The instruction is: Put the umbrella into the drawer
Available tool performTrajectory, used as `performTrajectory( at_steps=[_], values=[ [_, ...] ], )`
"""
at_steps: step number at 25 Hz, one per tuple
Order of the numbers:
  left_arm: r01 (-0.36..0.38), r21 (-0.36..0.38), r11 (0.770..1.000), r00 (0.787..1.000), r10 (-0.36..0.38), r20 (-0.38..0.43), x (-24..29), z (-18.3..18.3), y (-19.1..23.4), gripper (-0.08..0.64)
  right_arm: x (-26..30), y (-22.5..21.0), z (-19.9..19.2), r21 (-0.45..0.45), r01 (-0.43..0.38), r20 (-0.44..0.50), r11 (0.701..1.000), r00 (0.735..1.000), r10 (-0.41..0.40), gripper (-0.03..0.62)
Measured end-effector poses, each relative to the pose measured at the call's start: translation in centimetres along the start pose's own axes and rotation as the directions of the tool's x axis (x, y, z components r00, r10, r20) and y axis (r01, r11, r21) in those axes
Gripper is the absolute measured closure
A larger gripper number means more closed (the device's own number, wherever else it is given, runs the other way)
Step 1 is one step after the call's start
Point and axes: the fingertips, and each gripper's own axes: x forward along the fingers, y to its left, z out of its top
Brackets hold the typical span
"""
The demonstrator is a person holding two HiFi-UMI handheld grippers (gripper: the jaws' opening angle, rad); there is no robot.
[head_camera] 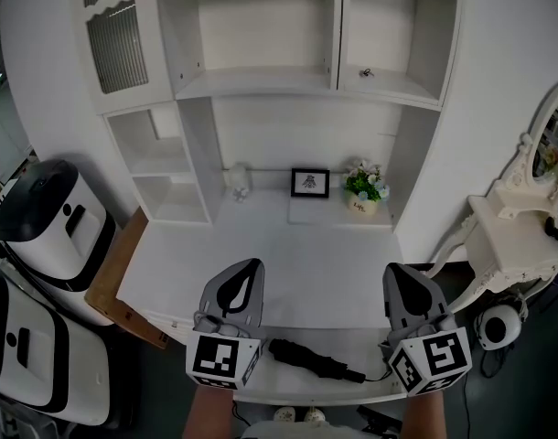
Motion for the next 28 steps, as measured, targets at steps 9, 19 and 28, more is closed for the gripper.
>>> performTrajectory(
  at_steps=[9,19,28],
  values=[
    [-0.014,0.013,1.000,1.000,0.013,0.021,-0.5,1.1,-0.2,0.551,-0.4,0.1,0.6,-0.022,0.008,-0.002,1.000,1.000,-0.008,0.586],
    [-0.028,0.013,1.000,0.999,0.028,0.025,-1.2,1.5,0.0,0.551,-0.6,0.9,0.1,-0.037,-0.017,-0.017,0.999,1.000,0.016,0.586],
    [-0.021,0.011,1.000,0.999,0.021,0.025,-1.6,1.3,-0.2,0.551,-0.6,1.6,-0.6,-0.035,-0.033,-0.030,0.999,0.999,0.032,0.586]
  ],
)
